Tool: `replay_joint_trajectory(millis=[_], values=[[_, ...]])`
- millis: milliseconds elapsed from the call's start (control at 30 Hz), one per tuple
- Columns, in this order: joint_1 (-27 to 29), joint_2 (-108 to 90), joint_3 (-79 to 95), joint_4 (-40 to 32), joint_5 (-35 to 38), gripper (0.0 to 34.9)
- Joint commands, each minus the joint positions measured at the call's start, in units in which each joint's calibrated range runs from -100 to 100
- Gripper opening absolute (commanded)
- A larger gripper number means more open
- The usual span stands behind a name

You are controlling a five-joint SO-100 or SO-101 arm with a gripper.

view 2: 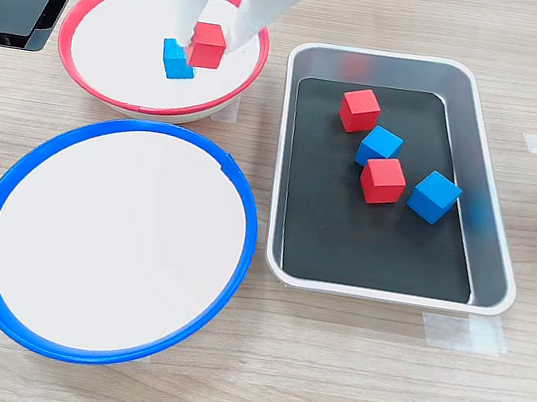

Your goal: Resolve any anomalies and move all blocks to matching dishes

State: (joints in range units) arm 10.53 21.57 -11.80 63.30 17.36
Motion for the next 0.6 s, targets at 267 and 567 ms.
replay_joint_trajectory(millis=[267,567], values=[[0.25,6.79,-9.46,-3.33,1.86,17.3],[5.23,8.75,-16.2,-1.1,0.68,19.0]])
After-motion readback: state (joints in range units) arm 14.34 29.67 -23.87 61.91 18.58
